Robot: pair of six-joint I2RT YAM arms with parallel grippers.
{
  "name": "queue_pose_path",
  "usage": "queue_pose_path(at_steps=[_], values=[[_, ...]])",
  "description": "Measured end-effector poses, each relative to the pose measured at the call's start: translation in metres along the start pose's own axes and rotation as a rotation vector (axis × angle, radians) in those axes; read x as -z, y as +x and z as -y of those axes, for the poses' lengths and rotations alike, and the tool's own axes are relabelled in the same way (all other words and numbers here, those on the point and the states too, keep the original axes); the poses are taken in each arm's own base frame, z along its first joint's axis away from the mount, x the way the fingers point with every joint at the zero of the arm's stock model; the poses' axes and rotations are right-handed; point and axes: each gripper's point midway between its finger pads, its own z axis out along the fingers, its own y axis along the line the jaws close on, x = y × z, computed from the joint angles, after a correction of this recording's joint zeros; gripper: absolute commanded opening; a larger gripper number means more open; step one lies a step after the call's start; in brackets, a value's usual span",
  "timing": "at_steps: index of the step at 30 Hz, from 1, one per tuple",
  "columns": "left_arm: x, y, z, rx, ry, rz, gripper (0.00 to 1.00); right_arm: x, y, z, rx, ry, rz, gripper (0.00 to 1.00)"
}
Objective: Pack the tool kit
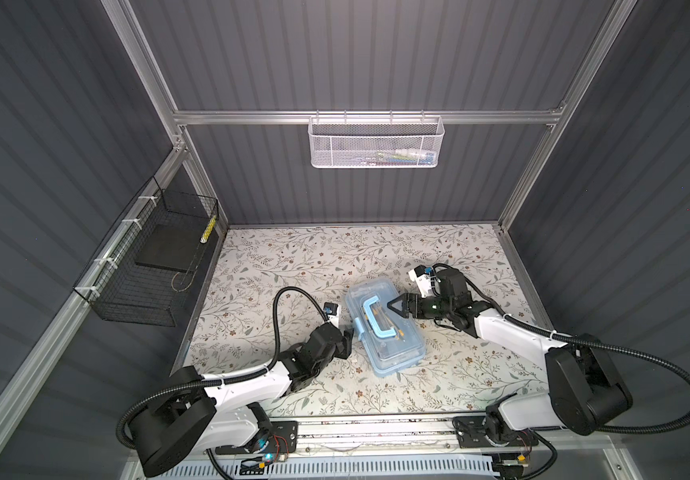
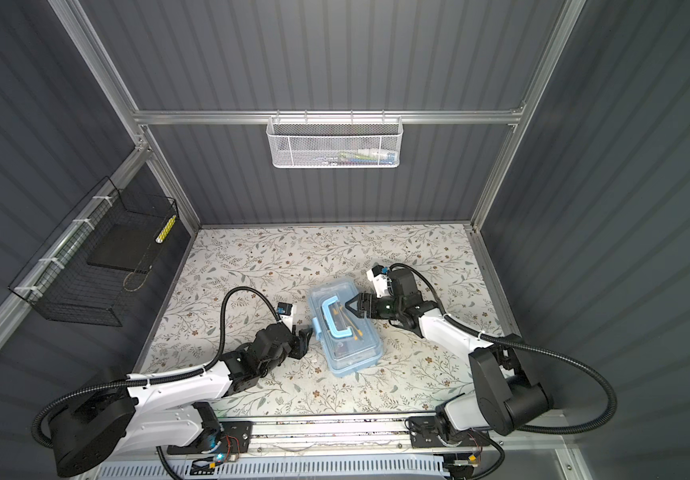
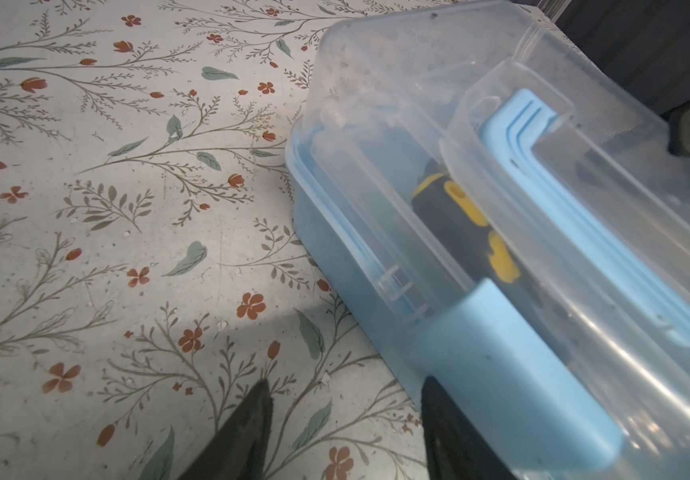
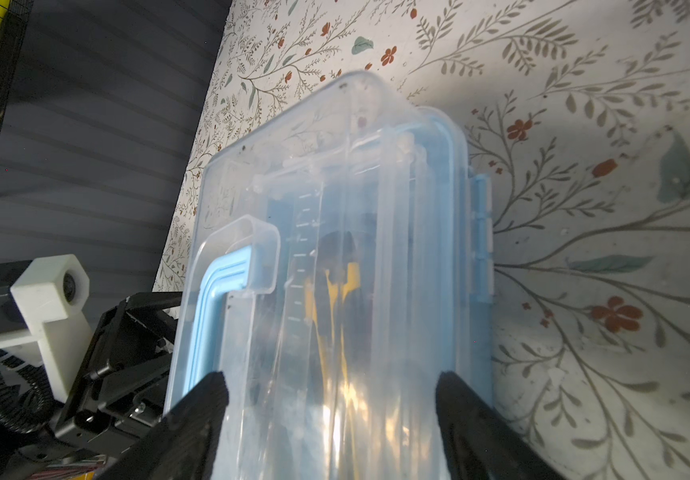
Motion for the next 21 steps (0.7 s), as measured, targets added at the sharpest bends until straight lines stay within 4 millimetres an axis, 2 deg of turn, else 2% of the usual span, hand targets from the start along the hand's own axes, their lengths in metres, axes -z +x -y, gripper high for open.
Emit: queue_pose_path(at_steps=[4,11,16,21], values=[[0.0,0.002,-0.002,0.031,0.002,0.0,0.68,0.0,0.0,0.0,0.0,0.0,0.001,0.81],[0.001,0.008,0.002,0.146,0.062,0.021,0.63,-0.001,-0.001,0.0,0.002,-0.004,0.003,0.81],[0.003,0.008,0.004,0.215,0.093,0.036,0.64,-0.001,-0.001,0.0,0.001,-0.004,0.004,0.81],[0.011,0.001,0.011,0.274,0.152,0.072,0.64,-0.001,-0.001,0.0,0.001,-0.005,0.004,0.81]])
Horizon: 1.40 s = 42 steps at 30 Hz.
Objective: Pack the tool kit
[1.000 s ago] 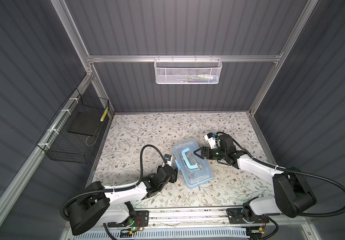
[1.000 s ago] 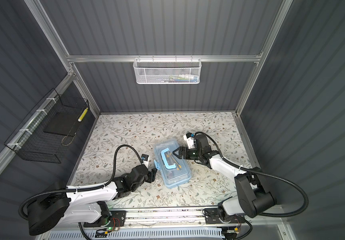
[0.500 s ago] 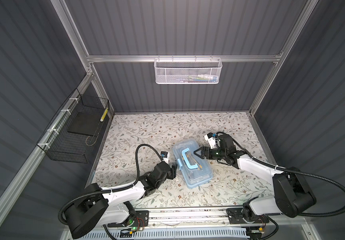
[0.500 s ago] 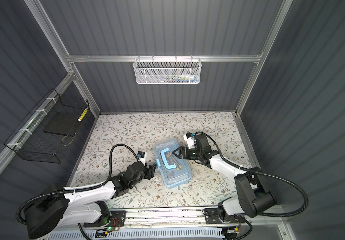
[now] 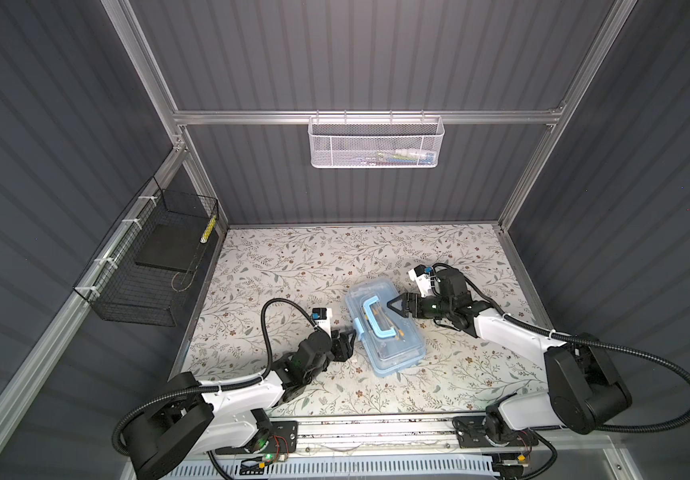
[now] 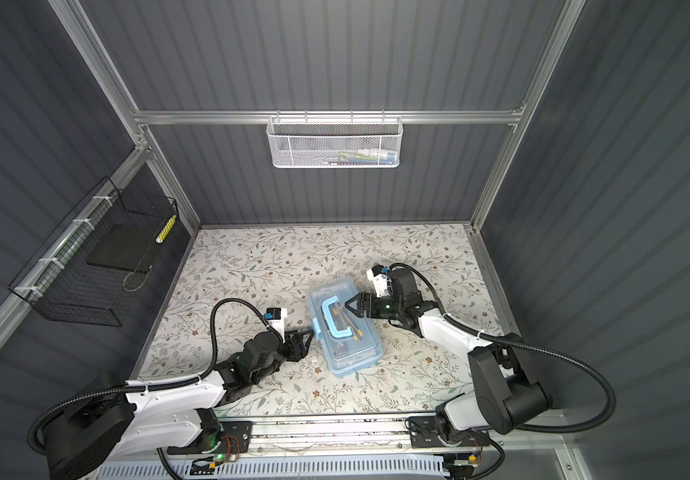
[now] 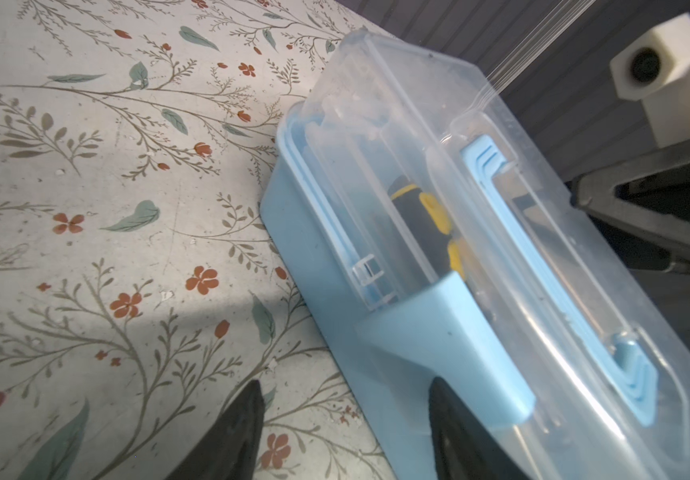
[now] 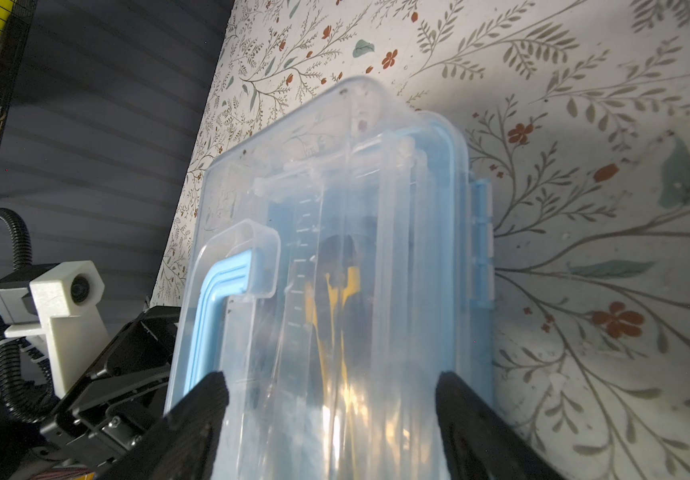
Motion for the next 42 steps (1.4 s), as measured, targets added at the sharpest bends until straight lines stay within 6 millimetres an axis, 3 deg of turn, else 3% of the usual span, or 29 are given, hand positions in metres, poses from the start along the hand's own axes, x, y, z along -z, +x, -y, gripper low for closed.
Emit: queue_pose_path(at_steps=[10,14,19,29,42], values=[[-0.006,0.006,0.0,0.046,0.017,-0.013,0.66,-0.002,-0.004,0.001,0.01,0.005,0.018,0.81],[-0.01,0.017,-0.004,0.063,0.008,-0.052,0.75,-0.002,-0.006,0.002,0.015,0.01,0.026,0.81],[-0.008,0.02,-0.004,0.114,0.014,-0.066,0.79,-0.002,-0.007,0.003,0.017,0.016,0.03,0.81],[0.003,0.008,0.009,0.184,0.1,-0.011,0.73,-0.006,-0.005,-0.001,0.026,-0.004,0.022,0.8],[0.0,0.003,0.024,0.199,0.182,0.009,0.69,-0.007,-0.007,0.001,0.037,0.008,0.032,0.79]])
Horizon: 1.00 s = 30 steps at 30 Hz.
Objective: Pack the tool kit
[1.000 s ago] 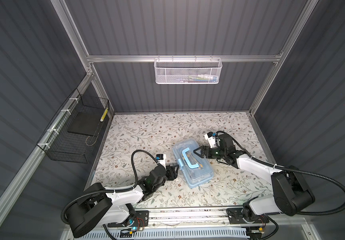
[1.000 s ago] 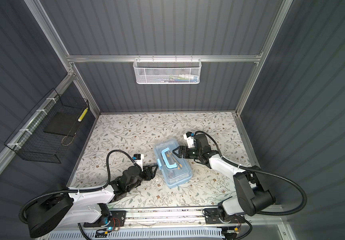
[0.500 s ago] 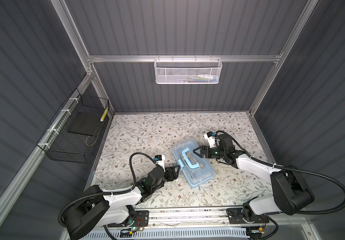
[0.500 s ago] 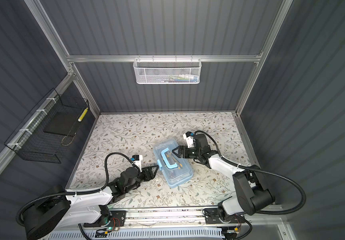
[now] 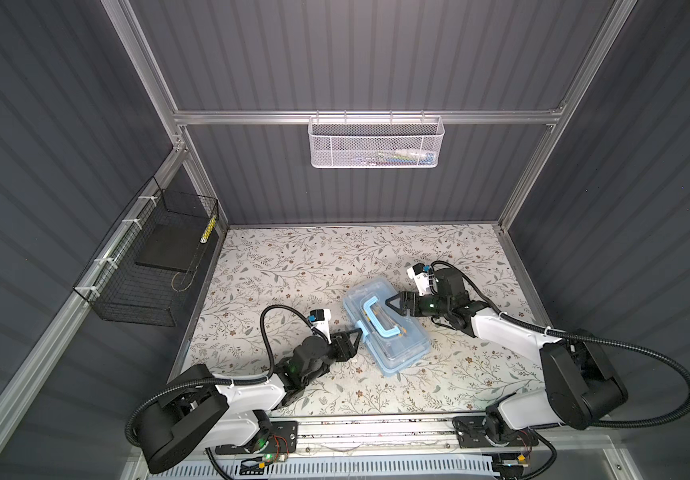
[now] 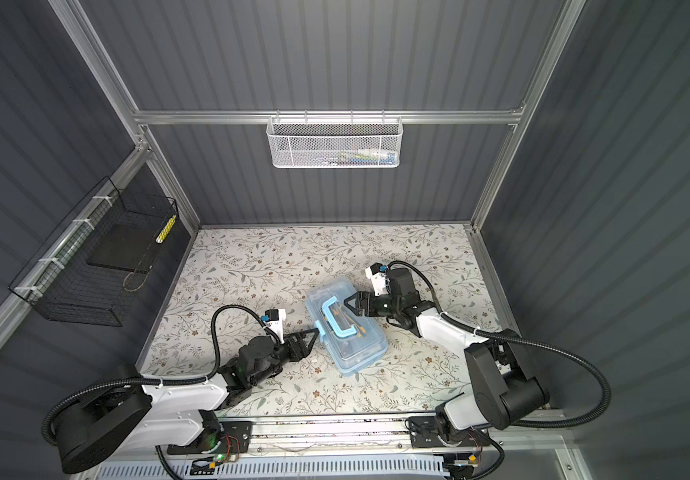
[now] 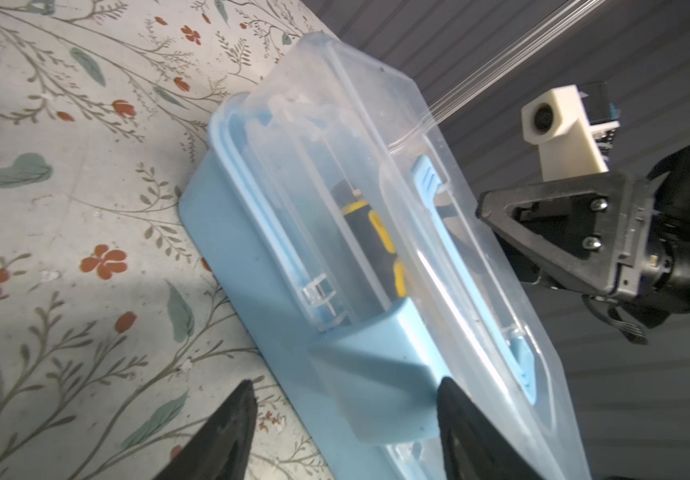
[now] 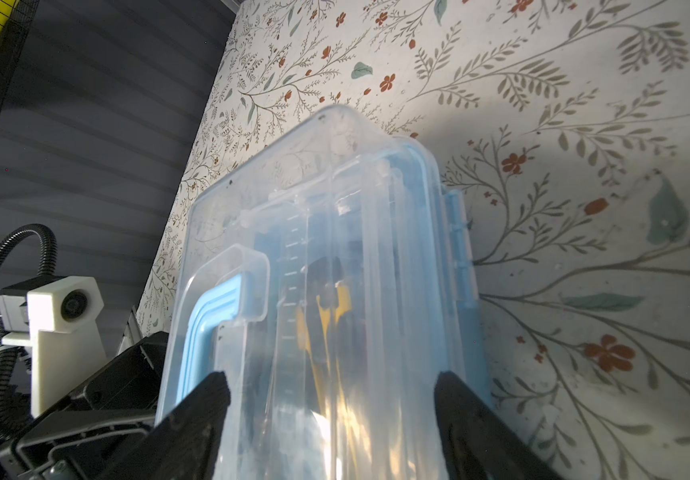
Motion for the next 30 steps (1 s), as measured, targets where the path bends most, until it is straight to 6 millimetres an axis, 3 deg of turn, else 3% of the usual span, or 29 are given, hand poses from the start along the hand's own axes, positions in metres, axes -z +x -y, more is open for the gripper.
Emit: queue_pose_path(at_steps=[11,18,25,30], values=[[-0.006,0.015,-0.003,0.001,0.007,-0.061,0.62,-0.004,0.001,-0.004,0.003,-0.018,-0.001,0.78],[-0.006,0.016,-0.004,0.004,0.0,-0.067,0.65,-0.004,0.001,-0.004,0.004,-0.02,0.002,0.78],[-0.008,0.015,-0.002,0.004,0.001,-0.068,0.49,-0.004,0.001,-0.004,0.005,-0.02,0.003,0.78],[-0.008,0.014,0.0,0.003,0.004,-0.069,0.43,-0.004,0.001,-0.004,0.005,-0.02,0.003,0.78]])
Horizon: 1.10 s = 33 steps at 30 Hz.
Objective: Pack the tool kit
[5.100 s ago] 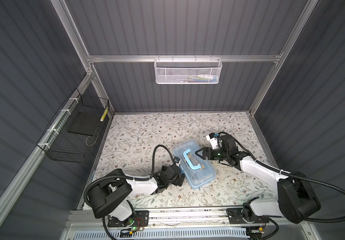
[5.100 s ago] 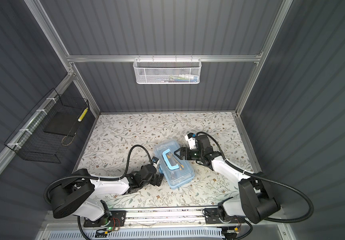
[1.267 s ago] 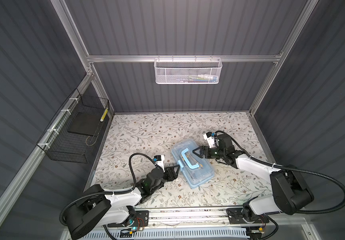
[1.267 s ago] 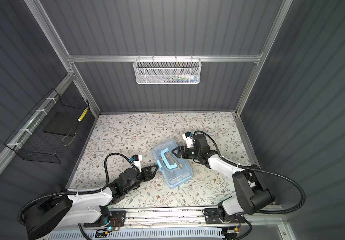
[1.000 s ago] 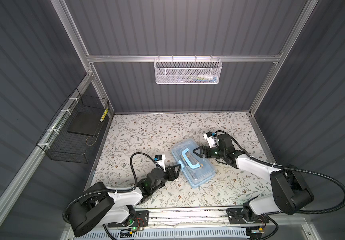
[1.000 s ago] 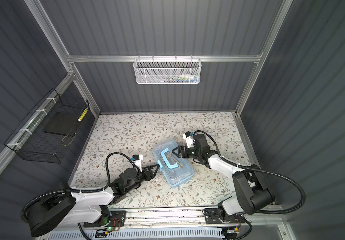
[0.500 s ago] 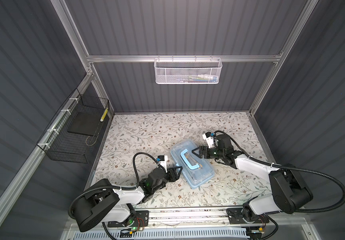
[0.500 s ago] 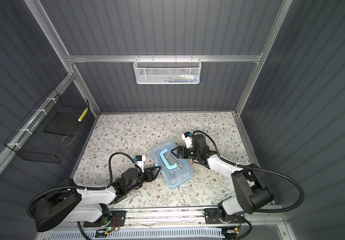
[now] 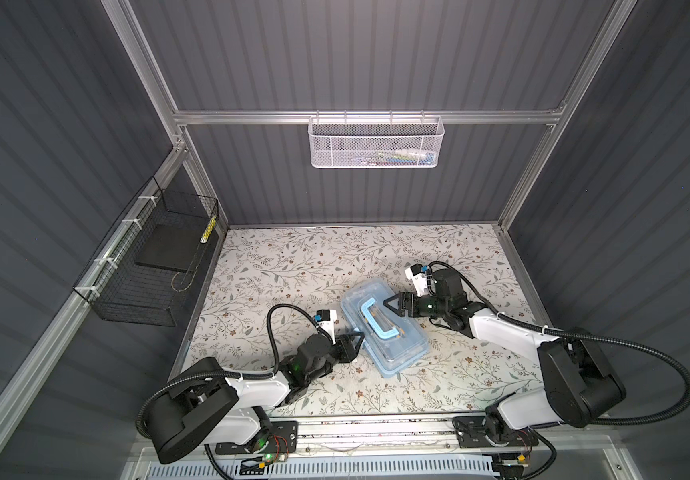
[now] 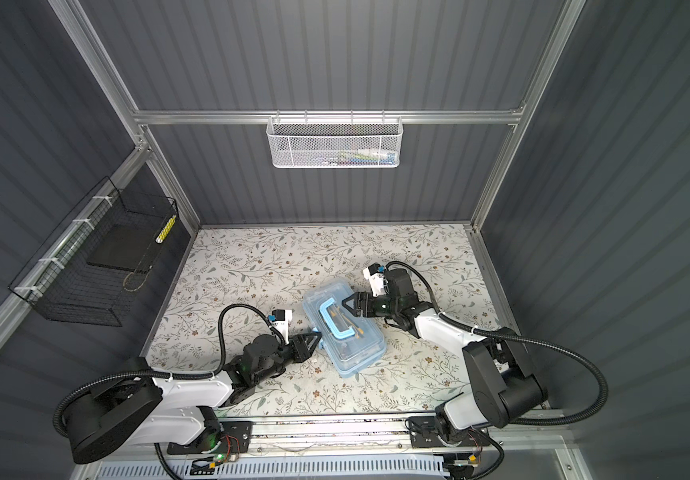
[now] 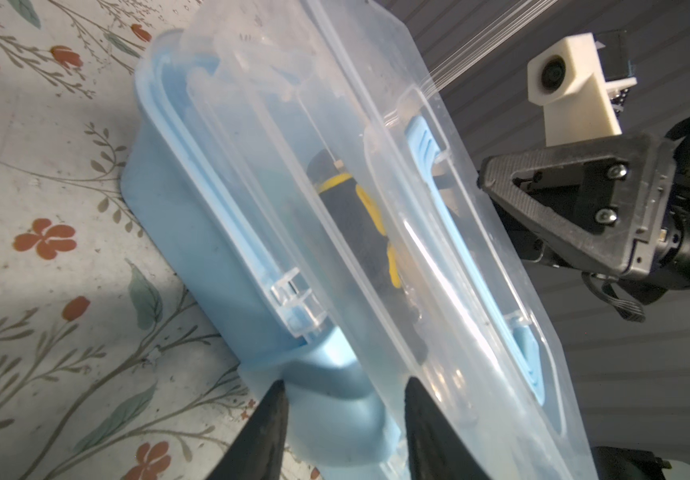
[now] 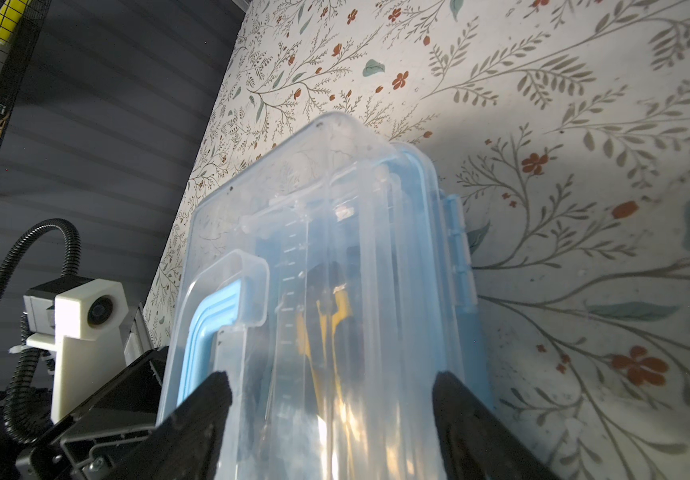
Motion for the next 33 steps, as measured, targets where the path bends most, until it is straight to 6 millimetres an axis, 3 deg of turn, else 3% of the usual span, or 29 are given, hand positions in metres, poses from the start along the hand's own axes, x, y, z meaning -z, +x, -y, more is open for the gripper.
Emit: queue_pose_path(at_steps=[13,26,27,28,31,33], values=[[0.001,0.002,-0.001,-0.008,-0.014,-0.015,0.25,-0.001,0.0,0.0,0.001,-0.001,0.001,0.78],[-0.001,-0.001,0.002,-0.023,-0.014,-0.016,0.17,-0.002,-0.002,0.001,0.006,0.003,0.008,0.78],[-0.001,-0.001,0.002,-0.027,-0.015,-0.017,0.18,-0.002,-0.002,0.002,0.005,0.003,0.008,0.79],[-0.002,-0.001,0.003,-0.031,-0.017,-0.02,0.27,-0.002,-0.002,0.001,0.006,0.003,0.009,0.79],[-0.004,0.0,0.001,-0.046,-0.042,-0.044,0.68,-0.002,-0.002,0.001,0.007,0.002,0.011,0.79],[-0.002,0.002,-0.008,-0.045,-0.084,-0.053,0.78,-0.002,-0.003,0.002,0.007,0.006,0.015,0.79]])
